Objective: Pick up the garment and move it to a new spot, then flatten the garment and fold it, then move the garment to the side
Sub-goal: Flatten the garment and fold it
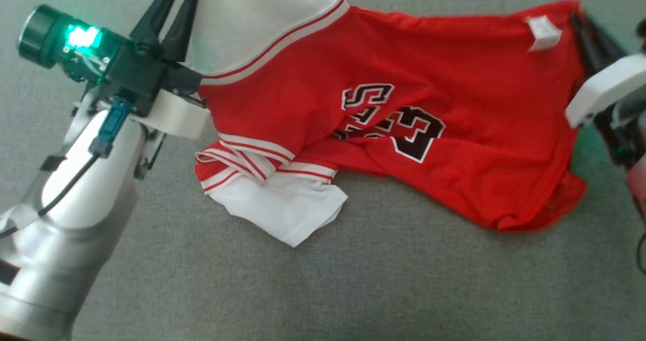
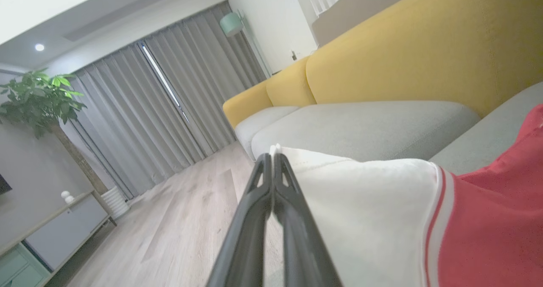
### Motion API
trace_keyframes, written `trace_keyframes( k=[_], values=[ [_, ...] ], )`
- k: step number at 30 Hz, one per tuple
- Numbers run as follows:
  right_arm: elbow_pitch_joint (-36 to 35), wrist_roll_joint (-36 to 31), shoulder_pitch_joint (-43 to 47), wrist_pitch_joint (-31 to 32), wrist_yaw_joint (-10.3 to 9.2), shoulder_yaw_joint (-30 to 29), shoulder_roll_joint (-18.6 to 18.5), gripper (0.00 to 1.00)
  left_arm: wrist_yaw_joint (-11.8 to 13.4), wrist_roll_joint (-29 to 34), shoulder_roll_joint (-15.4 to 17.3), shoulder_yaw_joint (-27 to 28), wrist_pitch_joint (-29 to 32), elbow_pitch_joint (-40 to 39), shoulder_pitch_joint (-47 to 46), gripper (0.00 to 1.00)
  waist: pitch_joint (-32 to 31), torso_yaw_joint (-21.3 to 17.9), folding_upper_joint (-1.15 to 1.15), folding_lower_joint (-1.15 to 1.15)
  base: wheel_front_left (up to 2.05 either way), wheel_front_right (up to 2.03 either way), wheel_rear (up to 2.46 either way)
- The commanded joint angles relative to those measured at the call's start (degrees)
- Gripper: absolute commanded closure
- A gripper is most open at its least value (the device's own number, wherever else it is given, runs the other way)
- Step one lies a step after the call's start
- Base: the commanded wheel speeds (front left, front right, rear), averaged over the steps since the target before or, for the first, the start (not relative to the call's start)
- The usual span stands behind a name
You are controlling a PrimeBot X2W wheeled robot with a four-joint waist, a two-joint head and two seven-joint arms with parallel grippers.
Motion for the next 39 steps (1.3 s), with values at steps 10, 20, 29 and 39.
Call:
trace_keyframes(
  k=[10,20,29,39],
  values=[
    [-6.47,1.53,-2.13,-7.75,-0.1,-3.04,-5.16,1.0,-0.42,-2.58,5.38,6.54,-1.63,-6.12,-3.07,1.0,-10.24,-3.73,0.0,0.0,0.0,0.0,0.0],
    [-18.76,3.98,2.74,-3.56,-0.1,-7.27,-8.85,1.0,-3.37,-8.25,9.04,10.68,-0.29,-11.99,-2.96,1.0,-21.72,-6.46,0.0,0.0,0.0,0.0,0.0],
    [-32.83,2.1,6.43,4.5,-0.1,-17.51,-11.48,1.0,-4.18,-11.11,12.3,13.12,4.63,-19.05,-4.74,1.0,-24.04,-8.13,0.0,0.0,0.0,0.0,0.0],
    [-35.84,-0.84,1.93,13.52,-0.1,-19.32,-5.86,1.0,-8.13,-14.84,9.74,10.93,9.39,-12.77,-13.5,1.0,-19.93,-9.89,0.0,0.0,0.0,0.0,0.0]
  ],
)
